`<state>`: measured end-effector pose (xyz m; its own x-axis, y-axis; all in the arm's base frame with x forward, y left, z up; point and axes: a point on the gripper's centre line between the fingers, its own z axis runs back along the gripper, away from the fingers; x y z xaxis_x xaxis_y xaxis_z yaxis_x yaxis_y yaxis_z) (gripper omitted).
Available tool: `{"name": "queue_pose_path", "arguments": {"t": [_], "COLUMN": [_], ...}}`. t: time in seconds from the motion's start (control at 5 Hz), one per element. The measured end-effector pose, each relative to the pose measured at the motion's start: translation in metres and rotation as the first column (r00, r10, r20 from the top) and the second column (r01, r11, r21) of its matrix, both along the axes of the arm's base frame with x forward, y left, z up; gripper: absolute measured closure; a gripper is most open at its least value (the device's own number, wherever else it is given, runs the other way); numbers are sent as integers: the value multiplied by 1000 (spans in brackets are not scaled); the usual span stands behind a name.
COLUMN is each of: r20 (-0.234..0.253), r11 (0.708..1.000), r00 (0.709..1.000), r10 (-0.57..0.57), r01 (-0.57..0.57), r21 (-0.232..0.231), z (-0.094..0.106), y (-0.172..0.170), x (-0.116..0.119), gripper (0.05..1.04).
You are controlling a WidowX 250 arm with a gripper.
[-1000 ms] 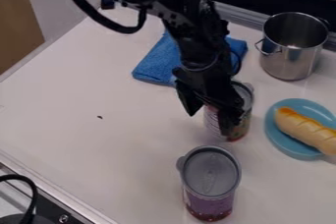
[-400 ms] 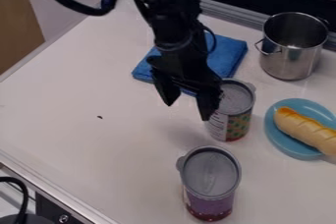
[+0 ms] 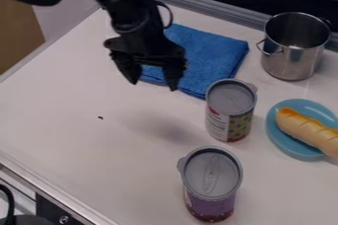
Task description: Move the blue-spotted yellow can below the silver pot
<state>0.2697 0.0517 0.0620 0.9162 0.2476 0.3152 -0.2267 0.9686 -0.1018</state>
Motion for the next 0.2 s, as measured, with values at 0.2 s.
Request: {"name": "queue_pose_path", "arguments": {"t": [0.2], "r20": [1], "r11": [987], "r00": [988], "r10": [157], "r01": [-157], "r21": [-34], "z": [7], "y": [37], "x": [-5], "gripper": [87]}}
